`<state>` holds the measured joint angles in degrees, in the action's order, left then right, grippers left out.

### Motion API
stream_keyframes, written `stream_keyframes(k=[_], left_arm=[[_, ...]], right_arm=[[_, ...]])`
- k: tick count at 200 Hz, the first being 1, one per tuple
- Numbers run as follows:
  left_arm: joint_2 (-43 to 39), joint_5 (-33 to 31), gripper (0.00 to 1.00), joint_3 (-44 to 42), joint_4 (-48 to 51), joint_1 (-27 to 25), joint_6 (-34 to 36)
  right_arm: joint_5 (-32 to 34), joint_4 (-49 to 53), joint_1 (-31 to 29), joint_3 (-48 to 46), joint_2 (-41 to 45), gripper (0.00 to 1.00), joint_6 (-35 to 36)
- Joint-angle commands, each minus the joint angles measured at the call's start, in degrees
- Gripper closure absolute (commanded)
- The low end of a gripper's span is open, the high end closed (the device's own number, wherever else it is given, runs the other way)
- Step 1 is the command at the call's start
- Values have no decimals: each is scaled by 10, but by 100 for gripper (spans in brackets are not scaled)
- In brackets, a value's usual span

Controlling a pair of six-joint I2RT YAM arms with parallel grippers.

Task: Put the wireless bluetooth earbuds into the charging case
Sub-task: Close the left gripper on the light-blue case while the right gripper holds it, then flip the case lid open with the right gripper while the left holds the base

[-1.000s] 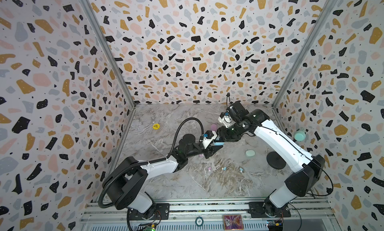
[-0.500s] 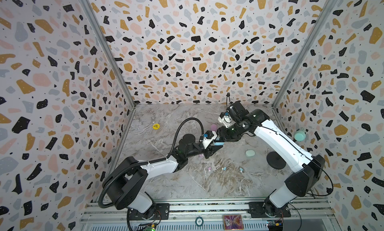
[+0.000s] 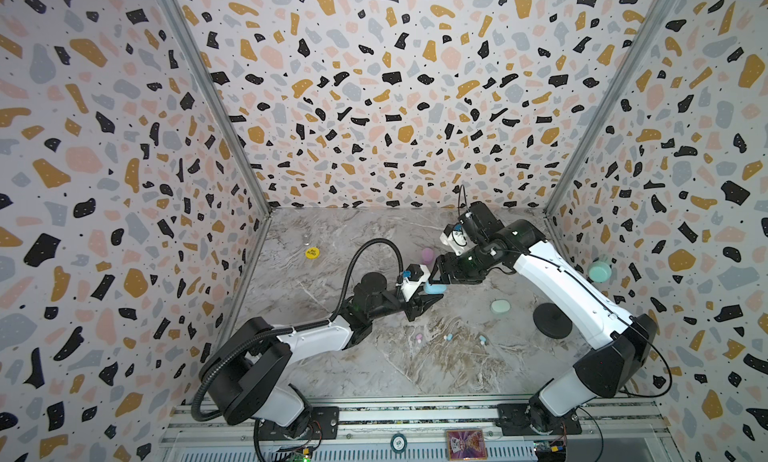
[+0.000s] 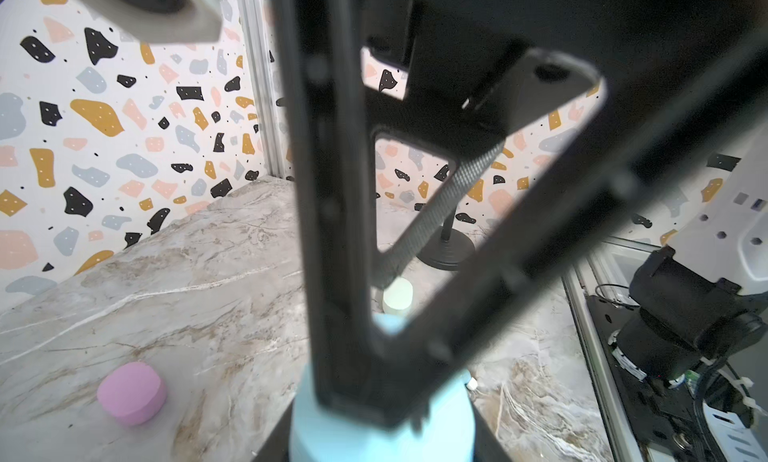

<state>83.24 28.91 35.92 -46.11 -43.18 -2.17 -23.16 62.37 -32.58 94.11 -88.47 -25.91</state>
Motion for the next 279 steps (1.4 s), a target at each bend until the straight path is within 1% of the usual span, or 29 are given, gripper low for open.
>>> stream_keyframes(k=[1, 20, 31, 60, 81, 109, 125, 146, 164, 193, 254, 279], left_arm=[[-30, 15, 63, -15, -25, -2, -11], [-47, 26, 63, -18, -3, -2, -12], [-54, 37, 63, -19, 9, -2, -12], [-68, 73, 63, -16, 26, 0, -23], [-69, 104, 64, -2, 45, 6, -27], [-68, 137, 65, 22, 83, 8, -16], [-67, 149, 65, 32, 99, 8, -10], [-64, 162, 65, 36, 99, 9, -8], [-59, 171, 66, 42, 99, 9, -10], [-60, 177, 66, 41, 97, 10, -10], [-70, 176, 68, 38, 95, 9, -8], [-72, 179, 68, 37, 96, 9, -7]], right_arm=[[-27, -14, 30, -17, 51, 23, 32], [-35, -31, 42, -37, 79, 23, 83], [-36, -32, 41, -44, 93, 22, 124], [-6, -69, 3, -90, 150, 20, 212], [8, -111, -17, -137, 194, 19, 249], [1, -157, -28, -188, 229, 19, 274], [2, -170, -50, -200, 234, 19, 292], [34, -184, -84, -213, 235, 19, 306], [56, -182, -98, -213, 226, 19, 313], [81, -176, -103, -207, 214, 20, 315], [100, -168, -105, -209, 197, 22, 321], [128, -171, -104, -206, 194, 22, 315]])
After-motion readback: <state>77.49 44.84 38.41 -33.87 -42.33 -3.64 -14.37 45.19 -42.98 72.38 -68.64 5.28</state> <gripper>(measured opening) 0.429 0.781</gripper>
